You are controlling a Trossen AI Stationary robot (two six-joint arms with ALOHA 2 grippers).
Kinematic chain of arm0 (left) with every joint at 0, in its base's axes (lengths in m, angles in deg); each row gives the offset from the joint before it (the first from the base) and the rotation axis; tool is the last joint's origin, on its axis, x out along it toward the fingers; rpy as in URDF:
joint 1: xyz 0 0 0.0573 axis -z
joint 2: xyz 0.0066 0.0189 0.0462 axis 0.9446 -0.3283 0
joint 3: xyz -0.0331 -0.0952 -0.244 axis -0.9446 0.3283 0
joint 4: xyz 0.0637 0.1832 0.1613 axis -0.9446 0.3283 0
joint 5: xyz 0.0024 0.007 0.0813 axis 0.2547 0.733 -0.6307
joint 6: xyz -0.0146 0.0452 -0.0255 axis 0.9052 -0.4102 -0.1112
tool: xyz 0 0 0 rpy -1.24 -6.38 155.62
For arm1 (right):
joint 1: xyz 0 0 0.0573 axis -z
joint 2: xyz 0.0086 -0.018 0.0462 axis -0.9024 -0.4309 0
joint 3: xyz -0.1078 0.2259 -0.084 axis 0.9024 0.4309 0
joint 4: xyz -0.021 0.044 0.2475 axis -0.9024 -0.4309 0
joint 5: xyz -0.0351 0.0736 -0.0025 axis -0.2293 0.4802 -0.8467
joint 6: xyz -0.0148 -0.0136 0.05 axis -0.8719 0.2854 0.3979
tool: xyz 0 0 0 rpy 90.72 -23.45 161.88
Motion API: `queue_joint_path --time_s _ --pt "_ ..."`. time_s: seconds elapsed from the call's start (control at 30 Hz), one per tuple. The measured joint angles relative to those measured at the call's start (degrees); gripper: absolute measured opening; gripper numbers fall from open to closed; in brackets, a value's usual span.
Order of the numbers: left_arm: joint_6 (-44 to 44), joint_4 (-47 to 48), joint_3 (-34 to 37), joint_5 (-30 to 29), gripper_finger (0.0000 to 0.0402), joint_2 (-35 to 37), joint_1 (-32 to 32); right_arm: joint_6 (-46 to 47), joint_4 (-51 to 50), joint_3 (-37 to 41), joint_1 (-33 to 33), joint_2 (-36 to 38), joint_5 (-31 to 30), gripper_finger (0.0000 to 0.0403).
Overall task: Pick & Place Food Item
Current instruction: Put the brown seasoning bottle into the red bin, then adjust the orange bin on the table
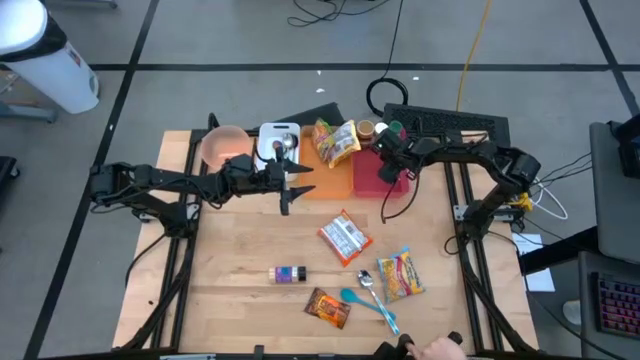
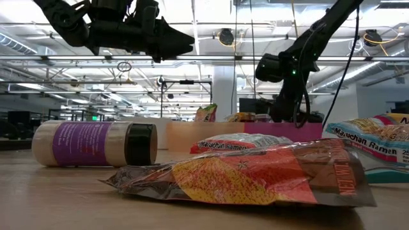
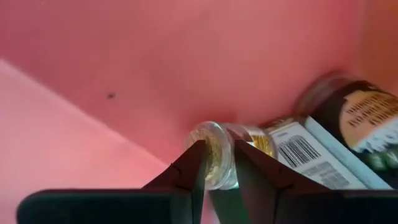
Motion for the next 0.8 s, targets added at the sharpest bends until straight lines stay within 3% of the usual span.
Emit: queue_joint_path --time_s 0.23,0.57,0.8 --pt "0.0 0.0 0.0 0.0 0.0239 0.0 0.0 7.6 1.4 0.0 -2.6 1.6 1.1 0.0093" --pt "0.2 0.0 0.0 0.0 0.0239 0.0 0.0 9.6 1.6 0.0 -4.3 3.9 0.3 0.0101" --pt "0.2 0.0 0.0 0.0 0.0239 0.0 0.0 24.7 1.3 -3.0 -6.3 6.4 1.9 0.0109"
